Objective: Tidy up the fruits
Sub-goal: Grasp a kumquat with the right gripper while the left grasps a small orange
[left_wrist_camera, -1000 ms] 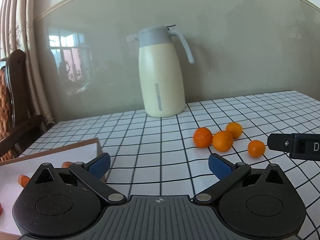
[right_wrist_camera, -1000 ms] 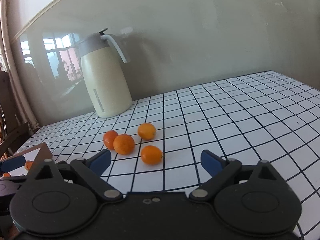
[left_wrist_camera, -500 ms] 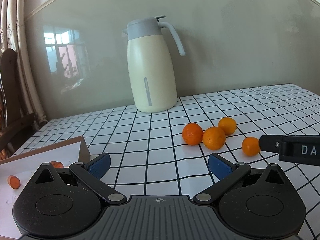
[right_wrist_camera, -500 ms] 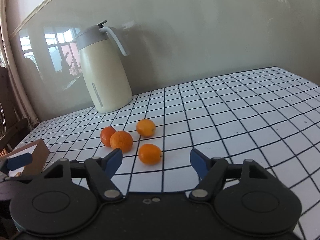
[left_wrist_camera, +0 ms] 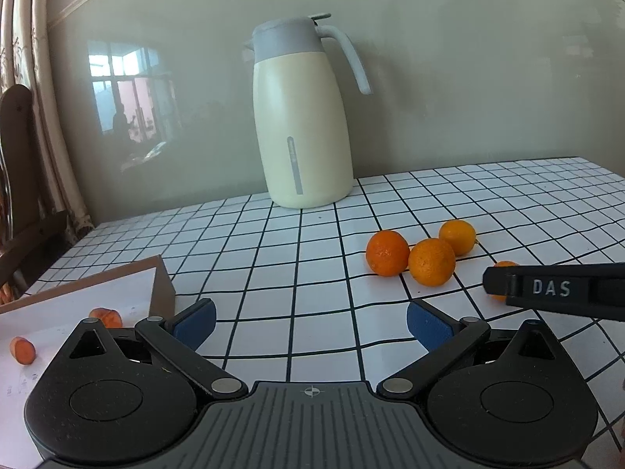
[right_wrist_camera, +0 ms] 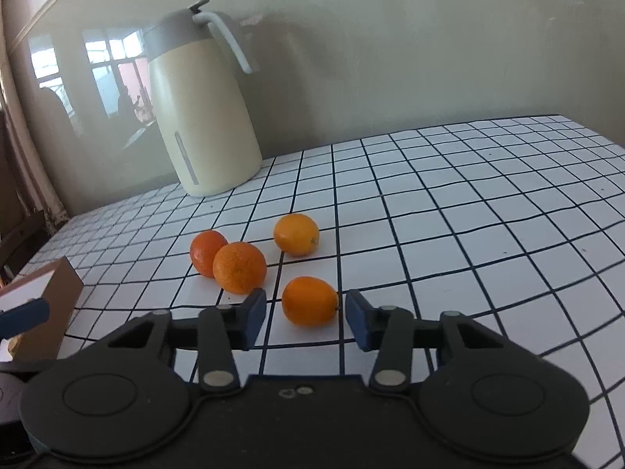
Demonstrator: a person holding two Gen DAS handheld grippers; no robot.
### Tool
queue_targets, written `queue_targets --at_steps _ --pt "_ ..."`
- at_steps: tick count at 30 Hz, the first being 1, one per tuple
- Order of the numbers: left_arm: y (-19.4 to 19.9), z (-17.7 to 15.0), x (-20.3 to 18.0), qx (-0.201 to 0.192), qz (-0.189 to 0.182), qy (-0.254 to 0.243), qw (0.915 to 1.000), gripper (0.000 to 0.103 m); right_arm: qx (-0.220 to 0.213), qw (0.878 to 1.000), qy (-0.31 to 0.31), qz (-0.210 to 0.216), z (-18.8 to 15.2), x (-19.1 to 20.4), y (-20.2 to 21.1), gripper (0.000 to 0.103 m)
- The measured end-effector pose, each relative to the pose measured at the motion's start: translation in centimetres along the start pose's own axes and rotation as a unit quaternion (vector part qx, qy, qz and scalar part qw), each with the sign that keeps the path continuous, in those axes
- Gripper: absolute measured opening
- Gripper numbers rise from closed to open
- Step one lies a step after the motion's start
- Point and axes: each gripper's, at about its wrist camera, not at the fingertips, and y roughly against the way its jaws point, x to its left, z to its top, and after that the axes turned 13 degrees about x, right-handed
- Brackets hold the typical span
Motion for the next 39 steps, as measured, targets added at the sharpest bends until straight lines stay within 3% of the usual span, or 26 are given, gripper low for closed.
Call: queue_targets --at_steps 4,13,20,21,23,32,33,34,35,39 --pt "-0.4 0.3 -0.5 0.004 -0.007 0.001 1.0000 0.103 0.003 1.000 0.000 -0.001 0.2 -0.2 -0.2 0.026" --pt "-1.3 1.1 -2.7 0.012 -0.041 0.002 0.9991 0.103 -0.011 0.999 -0.013 -0.045 -0.1 -2.9 1.5 0.025" --pt "-2.3 2.4 -4.9 0.019 -0.074 0.027 0.9967 0.102 -0.015 0.998 -0.029 -0.054 -0.6 -5.2 2.4 0.025" --pt "-2.5 2.5 -5.2 0.021 -0.078 0.031 0.9962 0.099 -0.016 0.998 -0.030 -0.053 -0.6 -5.3 2.5 0.027" --pt "-3.1 2.8 -6.0 0.029 -0.084 0.034 0.9954 0.078 -0.017 0.998 -0.028 -0.053 -0.6 -5.4 2.4 0.027" --pt "-5.4 3.8 -6.6 0.068 -0.094 0.073 0.9906 0.073 -0.010 0.999 -0.007 -0.053 -0.7 -5.0 2.0 0.028" --pt "-5.6 3.8 -6.6 0.071 -0.096 0.077 0.9898 0.069 -0.011 0.999 -0.007 -0.052 -0.7 -4.9 2.1 0.028" --pt "-5.8 3.9 -6.5 0.072 -0.097 0.081 0.9894 0.055 -0.010 0.999 -0.007 -0.052 -0.7 -5.0 2.1 0.028" --pt "-5.8 3.9 -6.4 0.069 -0.096 0.084 0.9894 0.047 -0.010 0.999 -0.008 -0.051 -0.7 -5.0 2.1 0.028" --pt "-5.7 3.9 -6.3 0.066 -0.105 0.080 0.9890 0.039 -0.010 0.999 -0.011 -0.049 -0.5 -5.1 2.0 0.027"
